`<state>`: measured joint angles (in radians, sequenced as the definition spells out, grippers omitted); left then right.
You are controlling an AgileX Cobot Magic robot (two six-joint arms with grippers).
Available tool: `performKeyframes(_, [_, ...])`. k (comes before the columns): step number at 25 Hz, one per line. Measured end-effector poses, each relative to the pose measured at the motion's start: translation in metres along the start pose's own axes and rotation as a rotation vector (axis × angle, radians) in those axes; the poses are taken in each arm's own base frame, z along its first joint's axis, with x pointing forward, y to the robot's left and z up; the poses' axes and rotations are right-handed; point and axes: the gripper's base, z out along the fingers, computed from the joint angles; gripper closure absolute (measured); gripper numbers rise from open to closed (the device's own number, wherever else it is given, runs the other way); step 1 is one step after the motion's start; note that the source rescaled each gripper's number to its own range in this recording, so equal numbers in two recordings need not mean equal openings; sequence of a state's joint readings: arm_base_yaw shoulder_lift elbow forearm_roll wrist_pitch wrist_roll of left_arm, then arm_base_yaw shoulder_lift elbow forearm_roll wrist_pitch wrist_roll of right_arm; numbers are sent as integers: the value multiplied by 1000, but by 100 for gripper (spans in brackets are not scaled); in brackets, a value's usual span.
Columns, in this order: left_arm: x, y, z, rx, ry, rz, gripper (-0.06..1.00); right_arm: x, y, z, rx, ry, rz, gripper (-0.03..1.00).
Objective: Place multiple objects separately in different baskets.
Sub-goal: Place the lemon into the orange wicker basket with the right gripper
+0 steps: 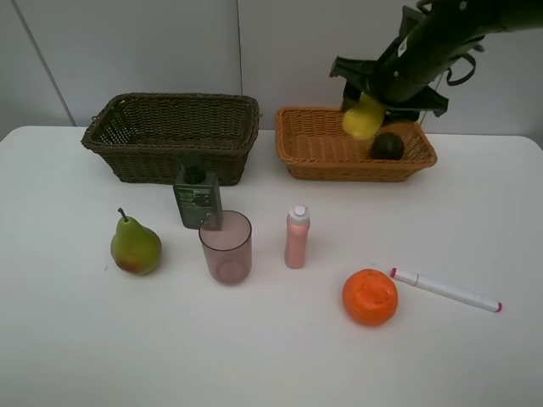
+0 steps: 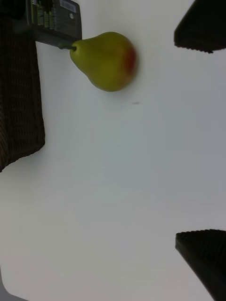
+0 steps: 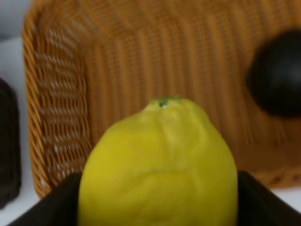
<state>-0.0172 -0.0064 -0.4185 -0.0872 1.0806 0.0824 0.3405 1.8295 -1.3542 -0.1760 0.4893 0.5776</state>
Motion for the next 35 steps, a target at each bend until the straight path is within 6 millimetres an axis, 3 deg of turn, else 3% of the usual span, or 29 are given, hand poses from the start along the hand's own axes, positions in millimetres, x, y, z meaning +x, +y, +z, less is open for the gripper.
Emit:
performKeyframes(7, [0,0,0,0,0,0,-6,-11,7,12,-66,-159,-121,39])
performKeyframes(16, [0,0,0,0,-1,0,-6,12,0,72,-57,-99,-157,39])
performKeyframes(20, [0,0,0,0,-1,0,-6,19,-1,87,-59,-92,-187,39])
performKeyframes(35, [0,0,0,0,-1,0,-6,17,-4,90,-68,-112,-184,39])
